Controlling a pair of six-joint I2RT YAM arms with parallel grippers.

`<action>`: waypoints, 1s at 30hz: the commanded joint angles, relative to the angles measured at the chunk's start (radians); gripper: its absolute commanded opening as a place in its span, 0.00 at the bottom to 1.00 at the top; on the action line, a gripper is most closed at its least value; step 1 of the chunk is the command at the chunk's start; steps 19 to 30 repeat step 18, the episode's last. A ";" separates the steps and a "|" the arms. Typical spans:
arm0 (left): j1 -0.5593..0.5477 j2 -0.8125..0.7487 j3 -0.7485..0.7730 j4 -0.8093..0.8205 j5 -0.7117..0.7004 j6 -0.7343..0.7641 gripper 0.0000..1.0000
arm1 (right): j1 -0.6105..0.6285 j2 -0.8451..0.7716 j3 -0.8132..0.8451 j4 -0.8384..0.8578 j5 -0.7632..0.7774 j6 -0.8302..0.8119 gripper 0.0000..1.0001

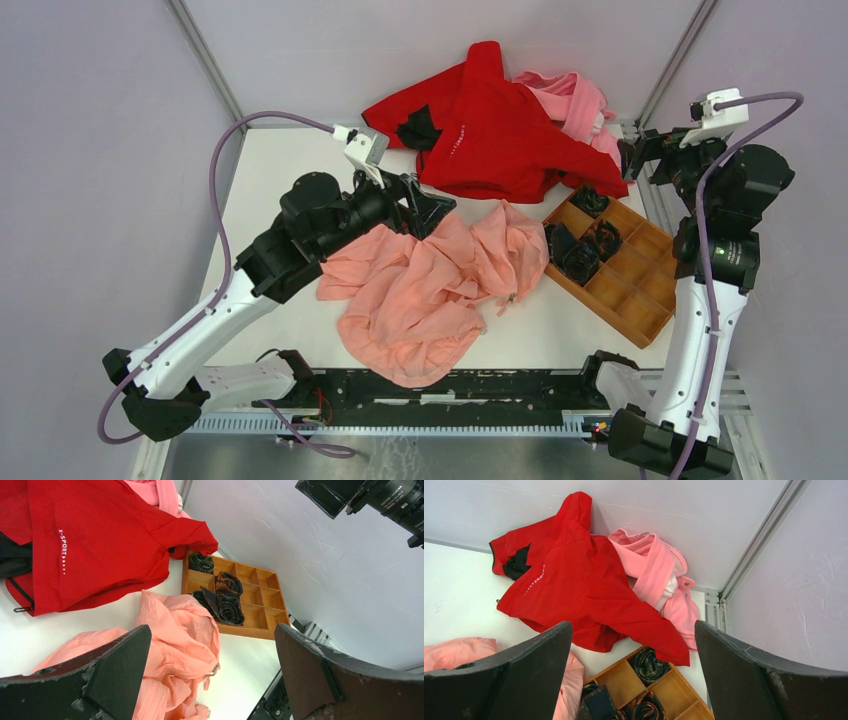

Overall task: Zip up the jacket
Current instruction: Reset both arms

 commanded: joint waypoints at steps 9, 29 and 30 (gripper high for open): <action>0.003 -0.020 0.016 0.022 0.017 -0.002 1.00 | -0.004 -0.016 -0.007 0.042 0.000 0.028 0.98; 0.004 -0.007 0.033 0.032 0.031 -0.008 1.00 | -0.005 -0.016 -0.010 0.041 -0.002 0.028 0.98; 0.004 -0.007 0.033 0.032 0.031 -0.008 1.00 | -0.005 -0.016 -0.010 0.041 -0.002 0.028 0.98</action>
